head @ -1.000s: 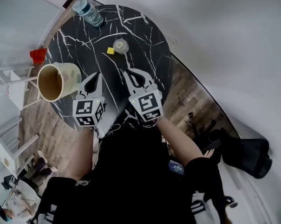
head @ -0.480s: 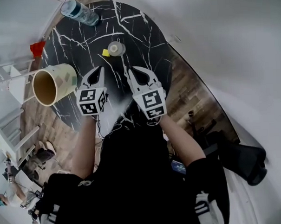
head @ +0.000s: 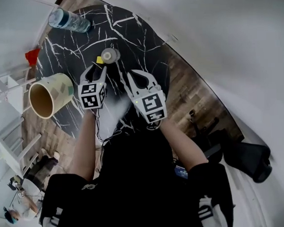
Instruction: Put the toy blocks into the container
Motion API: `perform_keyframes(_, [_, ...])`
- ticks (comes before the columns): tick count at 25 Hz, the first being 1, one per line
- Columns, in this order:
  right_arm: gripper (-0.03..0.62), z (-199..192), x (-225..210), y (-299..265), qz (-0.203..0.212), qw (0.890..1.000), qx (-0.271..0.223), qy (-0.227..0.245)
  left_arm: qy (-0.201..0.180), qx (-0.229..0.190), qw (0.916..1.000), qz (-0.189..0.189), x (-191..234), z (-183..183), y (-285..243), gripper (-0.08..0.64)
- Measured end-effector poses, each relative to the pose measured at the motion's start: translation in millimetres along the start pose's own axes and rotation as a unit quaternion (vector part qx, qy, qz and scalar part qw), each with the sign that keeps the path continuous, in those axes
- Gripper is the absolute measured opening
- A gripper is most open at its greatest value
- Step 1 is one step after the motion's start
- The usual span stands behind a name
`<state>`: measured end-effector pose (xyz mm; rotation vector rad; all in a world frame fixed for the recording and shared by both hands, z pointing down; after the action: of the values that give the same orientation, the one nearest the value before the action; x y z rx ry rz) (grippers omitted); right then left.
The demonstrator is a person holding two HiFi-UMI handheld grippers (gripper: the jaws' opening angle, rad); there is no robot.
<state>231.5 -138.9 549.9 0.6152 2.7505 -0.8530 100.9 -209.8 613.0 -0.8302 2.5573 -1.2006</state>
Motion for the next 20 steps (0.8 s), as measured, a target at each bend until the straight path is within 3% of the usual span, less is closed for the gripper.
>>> perform_keyframes(5, [-0.003, -15.0, -11.3, 10.8, -0.022, 1.000, 0.006, -0.017, -0.008, 0.022, 0.9997, -0.003, 9.5, -6.4, -28.2, 0.213])
perform_keyframes(11, [-0.003, -23.0, -18.0, 24.4, -0.047, 0.998, 0.010, -0.032, -0.015, 0.029, 0.9995, -0.005, 13.6, -9.6, -41.0, 0.216])
perform_keyframes(13, [-0.003, -22.5, -17.2, 26.4, -0.050, 0.998, 0.007, -0.033, -0.007, 0.024, 0.9997, -0.003, 15.7, -9.5, -43.0, 0.211])
perform_keyframes(15, [-0.003, -22.7, -14.6, 27.6, -0.052, 0.998, 0.006, -0.033, 0.002, 0.021, 0.9997, -0.009, 15.7, -11.3, -43.8, 0.143])
perform_keyframes(20, [-0.003, -21.1, -3.2, 26.0, -0.049, 0.998, 0.003, -0.027, -0.010, 0.012, 0.9997, -0.017, 10.6, -11.0, -31.4, 0.141])
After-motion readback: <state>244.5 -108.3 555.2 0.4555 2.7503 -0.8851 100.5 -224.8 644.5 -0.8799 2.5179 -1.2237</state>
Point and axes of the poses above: the fingertips, and each gripper's own axes: y backward along the fingers, x to its left, z out of its top, the point moved 2 cm from there along y, backward along the fingers, and after that the axes turned 1 degree about -y, right-handed, at the moved point
